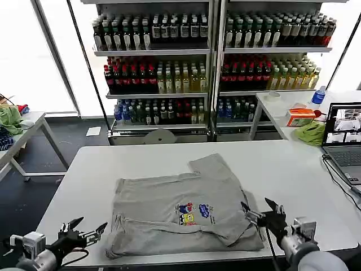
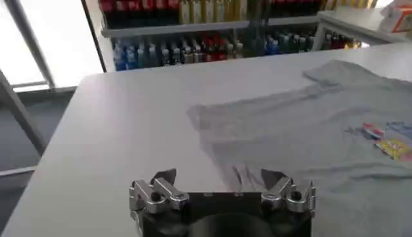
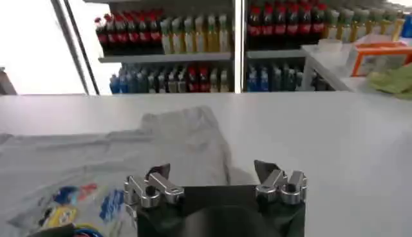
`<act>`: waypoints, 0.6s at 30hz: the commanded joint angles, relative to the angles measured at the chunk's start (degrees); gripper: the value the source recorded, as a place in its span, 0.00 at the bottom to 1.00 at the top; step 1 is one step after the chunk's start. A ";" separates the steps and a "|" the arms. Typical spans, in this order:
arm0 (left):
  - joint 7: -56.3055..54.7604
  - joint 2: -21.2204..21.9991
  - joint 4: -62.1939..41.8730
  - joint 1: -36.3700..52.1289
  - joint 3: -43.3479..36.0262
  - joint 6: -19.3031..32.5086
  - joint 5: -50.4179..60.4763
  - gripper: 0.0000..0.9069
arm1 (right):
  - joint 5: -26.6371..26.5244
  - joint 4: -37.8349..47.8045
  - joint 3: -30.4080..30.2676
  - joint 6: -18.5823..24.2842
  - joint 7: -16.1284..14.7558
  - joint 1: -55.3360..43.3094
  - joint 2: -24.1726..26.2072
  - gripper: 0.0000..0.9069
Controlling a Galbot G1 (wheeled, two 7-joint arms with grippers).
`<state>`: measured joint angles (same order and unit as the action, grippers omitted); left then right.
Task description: Fold and organize the clothes.
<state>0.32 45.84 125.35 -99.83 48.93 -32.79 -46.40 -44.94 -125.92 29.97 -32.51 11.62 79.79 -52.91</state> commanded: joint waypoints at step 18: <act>4.33 -7.91 -30.36 39.40 -26.13 0.75 -6.63 1.00 | 5.31 48.80 -23.42 -0.30 -16.99 -50.42 -9.20 1.00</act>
<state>3.92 39.11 105.24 -73.84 32.91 -32.09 -51.71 -41.54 -93.82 12.26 -32.69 -1.61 43.06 -59.04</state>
